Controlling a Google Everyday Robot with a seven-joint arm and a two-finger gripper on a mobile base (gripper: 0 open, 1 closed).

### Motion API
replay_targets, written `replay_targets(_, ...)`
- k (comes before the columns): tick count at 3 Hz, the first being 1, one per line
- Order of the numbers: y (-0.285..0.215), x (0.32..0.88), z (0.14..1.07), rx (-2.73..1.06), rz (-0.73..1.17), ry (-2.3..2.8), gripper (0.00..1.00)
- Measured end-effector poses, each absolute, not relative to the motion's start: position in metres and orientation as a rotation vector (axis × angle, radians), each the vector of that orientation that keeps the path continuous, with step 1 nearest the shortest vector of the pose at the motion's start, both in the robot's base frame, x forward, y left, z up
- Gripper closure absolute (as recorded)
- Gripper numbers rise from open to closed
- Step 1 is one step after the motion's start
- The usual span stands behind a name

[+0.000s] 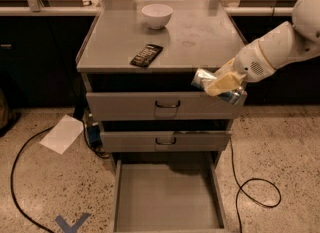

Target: Place redbull can into bottom drawer

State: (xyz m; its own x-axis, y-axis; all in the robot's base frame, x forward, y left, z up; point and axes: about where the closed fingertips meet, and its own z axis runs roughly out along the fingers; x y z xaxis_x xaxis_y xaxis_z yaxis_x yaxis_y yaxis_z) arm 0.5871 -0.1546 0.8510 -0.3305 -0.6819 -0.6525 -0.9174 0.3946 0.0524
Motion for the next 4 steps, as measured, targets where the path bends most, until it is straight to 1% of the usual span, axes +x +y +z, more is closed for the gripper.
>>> replay_targets(2,-0.135,0.516,0.762,-1.309,0.676,2.204,1.00)
replay_targets(3,-0.131,0.502,0.744,-1.327,0.703,2.231,1.00)
replay_targets(4,-0.130,0.502,0.744,-1.328,0.704,2.230,1.00)
